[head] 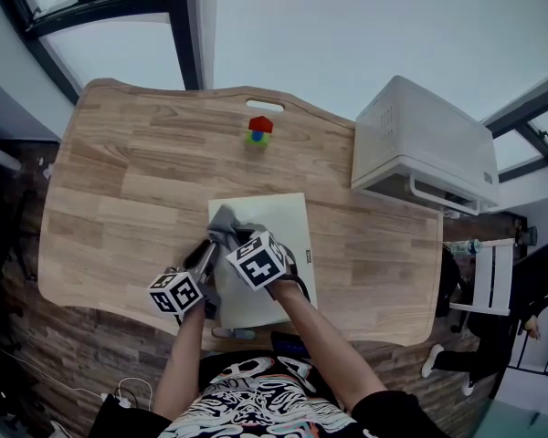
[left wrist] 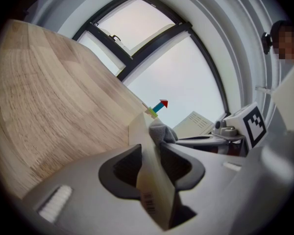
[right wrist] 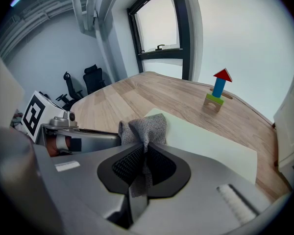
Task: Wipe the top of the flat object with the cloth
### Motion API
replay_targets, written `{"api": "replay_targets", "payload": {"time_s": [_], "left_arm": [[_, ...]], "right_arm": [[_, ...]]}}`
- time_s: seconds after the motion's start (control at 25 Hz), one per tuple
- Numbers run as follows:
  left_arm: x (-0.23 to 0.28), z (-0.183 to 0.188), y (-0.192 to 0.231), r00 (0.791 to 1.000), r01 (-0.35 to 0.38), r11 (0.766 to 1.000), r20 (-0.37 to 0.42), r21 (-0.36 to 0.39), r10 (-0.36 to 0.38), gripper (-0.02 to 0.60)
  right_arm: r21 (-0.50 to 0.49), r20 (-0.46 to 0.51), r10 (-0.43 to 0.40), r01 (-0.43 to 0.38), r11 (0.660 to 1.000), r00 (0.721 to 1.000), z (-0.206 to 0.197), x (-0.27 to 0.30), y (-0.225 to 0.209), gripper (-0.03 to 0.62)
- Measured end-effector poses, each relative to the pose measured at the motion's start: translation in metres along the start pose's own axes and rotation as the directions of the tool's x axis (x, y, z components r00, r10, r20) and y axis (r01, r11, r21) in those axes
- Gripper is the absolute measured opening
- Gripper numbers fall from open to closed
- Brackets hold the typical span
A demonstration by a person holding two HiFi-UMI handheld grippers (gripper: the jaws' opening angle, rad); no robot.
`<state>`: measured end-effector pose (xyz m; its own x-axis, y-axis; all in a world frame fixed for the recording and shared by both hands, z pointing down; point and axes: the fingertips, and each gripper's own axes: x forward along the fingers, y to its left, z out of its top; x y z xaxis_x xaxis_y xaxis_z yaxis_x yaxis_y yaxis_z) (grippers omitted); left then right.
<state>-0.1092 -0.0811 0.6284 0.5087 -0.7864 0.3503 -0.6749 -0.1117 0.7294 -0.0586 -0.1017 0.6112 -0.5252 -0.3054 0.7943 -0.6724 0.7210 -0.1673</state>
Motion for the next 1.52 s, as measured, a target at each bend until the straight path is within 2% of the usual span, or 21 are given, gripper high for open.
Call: {"api": "replay_targets", "payload": {"time_s": [1.52], "left_arm": [[0.001, 0.0, 0.001, 1.0, 0.005, 1.0, -0.001, 0.002, -0.005, 0.179]], "right_arm": [[-0.018, -0.016, 0.009, -0.009, 1.0, 1.0, -0.025, -0.012, 0.025, 0.02]]}}
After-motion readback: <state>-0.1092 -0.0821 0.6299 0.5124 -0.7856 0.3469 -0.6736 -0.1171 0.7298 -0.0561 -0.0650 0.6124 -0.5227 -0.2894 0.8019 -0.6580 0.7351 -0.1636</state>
